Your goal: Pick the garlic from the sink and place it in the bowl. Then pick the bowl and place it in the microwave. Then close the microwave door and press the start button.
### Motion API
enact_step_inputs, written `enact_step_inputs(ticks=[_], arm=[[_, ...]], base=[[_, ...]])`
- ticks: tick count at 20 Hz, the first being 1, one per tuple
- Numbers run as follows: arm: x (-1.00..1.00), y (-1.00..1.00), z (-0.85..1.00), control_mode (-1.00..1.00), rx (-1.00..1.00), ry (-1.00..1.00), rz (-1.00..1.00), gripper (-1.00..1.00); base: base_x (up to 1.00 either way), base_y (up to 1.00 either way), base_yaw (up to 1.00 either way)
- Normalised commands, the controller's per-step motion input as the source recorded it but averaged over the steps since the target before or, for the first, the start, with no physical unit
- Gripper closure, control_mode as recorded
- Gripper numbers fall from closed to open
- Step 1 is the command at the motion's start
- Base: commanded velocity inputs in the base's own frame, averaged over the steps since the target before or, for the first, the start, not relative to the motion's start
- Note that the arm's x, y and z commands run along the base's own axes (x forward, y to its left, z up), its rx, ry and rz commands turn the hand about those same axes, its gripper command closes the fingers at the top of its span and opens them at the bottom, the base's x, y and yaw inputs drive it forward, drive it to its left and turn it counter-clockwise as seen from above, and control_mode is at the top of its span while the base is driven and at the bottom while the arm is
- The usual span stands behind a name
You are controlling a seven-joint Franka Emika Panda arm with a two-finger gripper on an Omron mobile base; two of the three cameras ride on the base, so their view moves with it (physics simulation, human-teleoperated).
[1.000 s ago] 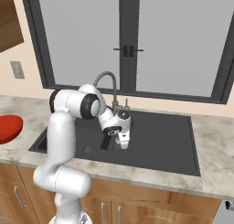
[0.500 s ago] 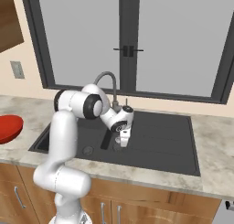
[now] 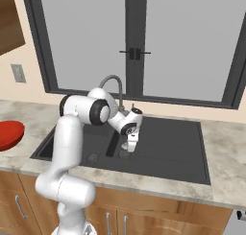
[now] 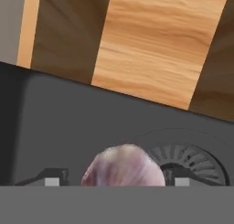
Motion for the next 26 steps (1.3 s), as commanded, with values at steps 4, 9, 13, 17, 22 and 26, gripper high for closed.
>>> enact_step_inputs(ticks=[4,9,13,17,22,26], arm=[[-0.1,0.05,0.03,-1.0,0.04,0.0,0.0,1.0],[-0.47,0.0,0.78,-1.0,0.01,0.0,0.0,1.0],[-0.8,0.21,0.88,-1.0,0.0,-0.02,0.0,1.0],[-0.78,0.64,0.87,-1.0,-0.04,-0.06,0.04,1.0],[-0.82,0.72,0.86,-1.0,-0.09,-0.09,0.1,1.0],[-0.78,0.88,0.67,-1.0,-0.17,-0.16,0.24,1.0]], base=[[0.0,0.0,0.0],[0.0,0.0,0.0],[0.0,0.0,0.0],[0.0,0.0,0.0],[0.0,0.0,0.0],[0.0,0.0,0.0]])
